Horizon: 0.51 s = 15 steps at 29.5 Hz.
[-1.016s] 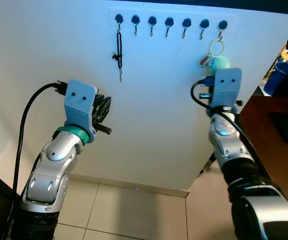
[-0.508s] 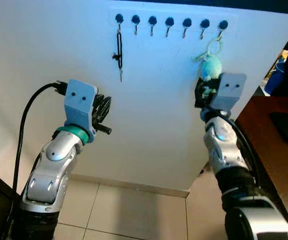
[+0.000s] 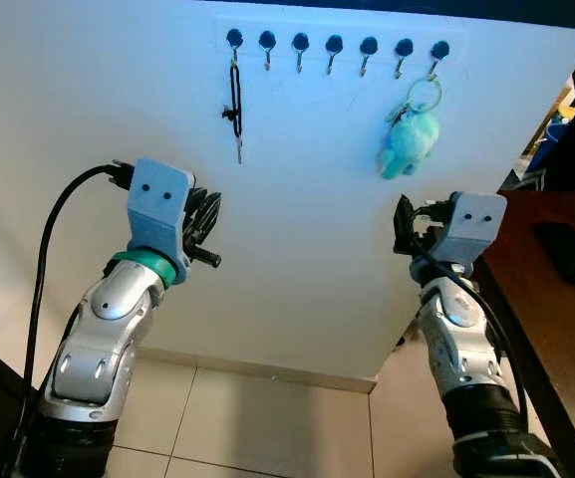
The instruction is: Hang keys on a hook
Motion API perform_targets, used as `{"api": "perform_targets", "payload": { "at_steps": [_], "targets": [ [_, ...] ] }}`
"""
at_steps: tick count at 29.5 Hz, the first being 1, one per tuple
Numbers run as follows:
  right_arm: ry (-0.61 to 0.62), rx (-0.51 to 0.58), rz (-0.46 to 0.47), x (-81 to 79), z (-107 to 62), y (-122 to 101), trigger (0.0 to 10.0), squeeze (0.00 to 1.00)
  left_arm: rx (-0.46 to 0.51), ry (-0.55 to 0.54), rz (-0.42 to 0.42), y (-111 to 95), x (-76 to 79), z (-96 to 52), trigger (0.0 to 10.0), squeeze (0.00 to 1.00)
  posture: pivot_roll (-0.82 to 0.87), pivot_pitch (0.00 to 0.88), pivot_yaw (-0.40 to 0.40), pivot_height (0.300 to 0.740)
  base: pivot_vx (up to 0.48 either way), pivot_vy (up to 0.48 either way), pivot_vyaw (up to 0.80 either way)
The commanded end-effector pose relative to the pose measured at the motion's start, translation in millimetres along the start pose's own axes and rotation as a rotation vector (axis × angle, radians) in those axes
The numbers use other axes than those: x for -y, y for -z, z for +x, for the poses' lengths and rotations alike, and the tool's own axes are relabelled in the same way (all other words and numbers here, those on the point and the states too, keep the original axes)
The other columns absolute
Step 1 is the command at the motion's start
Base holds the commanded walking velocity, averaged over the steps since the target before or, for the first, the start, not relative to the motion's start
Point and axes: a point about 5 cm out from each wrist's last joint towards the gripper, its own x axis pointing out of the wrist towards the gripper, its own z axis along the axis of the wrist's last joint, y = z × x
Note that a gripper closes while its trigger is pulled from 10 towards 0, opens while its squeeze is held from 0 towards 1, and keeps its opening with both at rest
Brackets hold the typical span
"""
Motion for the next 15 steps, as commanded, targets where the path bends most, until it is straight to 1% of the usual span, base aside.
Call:
{"api": "perform_targets", "payload": {
  "at_steps": [1,2,4,6,8,9,10,11,15],
  "targets": [
    [-0.044,0.019,0.029,-9.5,-3.2,-4.1,10.0,0.0,-0.082,0.006,0.018,16.0,3.5,-1.7,10.0,0.0,0.06,0.061,0.083,0.74,0.0,0.0,0.0],
    [-0.044,0.019,0.029,-9.5,-3.2,-4.1,10.0,0.0,-0.082,0.006,0.018,16.0,3.5,-1.7,10.0,0.0,0.06,0.061,0.083,0.74,0.0,0.0,0.0],
    [-0.11,0.043,0.049,-25.9,-5.9,-10.3,10.0,0.0,-0.092,0.015,0.019,18.1,9.1,-1.0,10.0,0.0,0.06,0.048,0.082,0.74,0.0,0.0,0.0],
    [-0.11,0.043,0.049,-25.9,-5.9,-10.3,10.0,0.0,-0.092,0.015,0.019,18.1,9.1,-1.0,10.0,0.0,0.06,0.048,0.082,0.74,0.0,0.0,0.0],
    [-0.152,0.037,0.07,-36.9,-10.6,-10.1,10.0,0.0,-0.065,-0.003,0.003,14.2,8.9,1.6,10.0,0.0,0.05,0.042,0.08,0.74,0.0,0.0,0.0],
    [-0.152,0.037,0.07,-36.9,-10.6,-10.1,10.0,0.0,-0.065,-0.003,0.003,14.2,8.9,1.6,10.0,0.0,0.05,0.042,0.08,0.74,0.0,0.0,0.0],
    [-0.156,0.006,0.077,-39.6,-16.2,-3.3,10.0,0.0,-0.046,-0.045,-0.007,11.9,4.2,4.5,10.0,0.0,0.03,0.036,0.085,0.74,0.0,0.0,0.0],
    [-0.156,0.006,0.077,-39.6,-16.2,-3.3,10.0,0.0,-0.046,-0.045,-0.007,11.9,4.2,4.5,10.0,0.0,0.03,0.036,0.085,0.74,0.0,0.0,0.0],
    [-0.135,-0.03,0.076,-35.2,-21.4,4.0,10.0,0.0,-0.058,-0.078,-0.023,13.6,0.5,6.4,10.0,0.0,0.03,0.036,0.087,0.74,0.0,0.0,0.0]
  ]
}}
